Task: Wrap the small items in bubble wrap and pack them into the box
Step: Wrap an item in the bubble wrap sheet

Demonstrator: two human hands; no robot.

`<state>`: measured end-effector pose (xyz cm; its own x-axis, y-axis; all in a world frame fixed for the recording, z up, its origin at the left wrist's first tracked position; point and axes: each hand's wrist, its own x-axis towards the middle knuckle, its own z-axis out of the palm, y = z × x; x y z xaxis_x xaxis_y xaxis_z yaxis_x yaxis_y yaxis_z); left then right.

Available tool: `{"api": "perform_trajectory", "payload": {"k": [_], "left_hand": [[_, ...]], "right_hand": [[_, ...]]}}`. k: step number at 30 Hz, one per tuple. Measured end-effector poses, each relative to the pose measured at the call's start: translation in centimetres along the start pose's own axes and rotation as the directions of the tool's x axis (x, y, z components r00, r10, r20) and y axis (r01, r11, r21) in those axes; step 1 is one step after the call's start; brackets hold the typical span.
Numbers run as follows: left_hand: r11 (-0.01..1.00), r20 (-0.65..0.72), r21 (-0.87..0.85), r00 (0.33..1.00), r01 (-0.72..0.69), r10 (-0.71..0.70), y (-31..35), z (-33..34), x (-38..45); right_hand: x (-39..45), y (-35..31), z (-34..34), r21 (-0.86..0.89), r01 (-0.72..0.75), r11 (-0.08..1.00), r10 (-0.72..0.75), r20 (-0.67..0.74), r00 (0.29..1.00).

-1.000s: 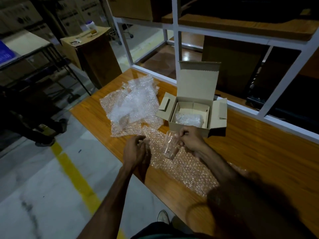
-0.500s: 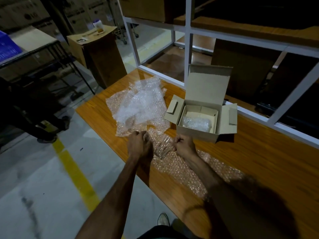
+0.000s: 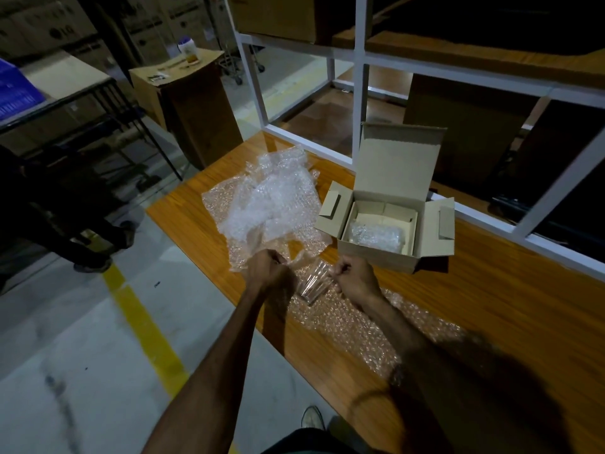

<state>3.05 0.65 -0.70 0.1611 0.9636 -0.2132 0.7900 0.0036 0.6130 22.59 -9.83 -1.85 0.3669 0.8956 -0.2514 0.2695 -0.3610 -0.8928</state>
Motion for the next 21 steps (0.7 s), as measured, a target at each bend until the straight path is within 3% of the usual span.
{"api": "perform_trajectory", "payload": {"k": [4,8,11,17,21], "left_hand": [[0.977,0.078,-0.203,0.994,-0.064,0.081,0.7,-0.6,-0.5],[0.879,0.136,-0.477,0.986,-0.022,0.099,2.2,-2.0,-2.0],[0.831,0.151,-0.557,0.983,0.001,0.100,3.3,-2.6,-3.0],[0.897,0.100,-0.420,0.975,-0.138,0.197,3.5,0.5,-5.5],[0.919,-0.044,-0.256,0.953,-0.300,0.299,2.9,2.0,-6.3]], "right_hand": [[0.0,-0.1,0.0,-0.031,0.017,0.999,-0.017,-0.003,1.000],[0.2,-0.4,-0.1,-0.069,0.032,0.997,-0.032,0.012,0.999],[0.5,-0.5,-0.2,-0.093,0.029,0.995,-0.027,0.014,1.000],[0.9,-0.5,-0.1,-0.081,0.012,0.997,-0.012,0.009,1.000],[1.0,-0.4,-0.4,-0.058,-0.016,0.998,0.018,0.027,0.999]]}}
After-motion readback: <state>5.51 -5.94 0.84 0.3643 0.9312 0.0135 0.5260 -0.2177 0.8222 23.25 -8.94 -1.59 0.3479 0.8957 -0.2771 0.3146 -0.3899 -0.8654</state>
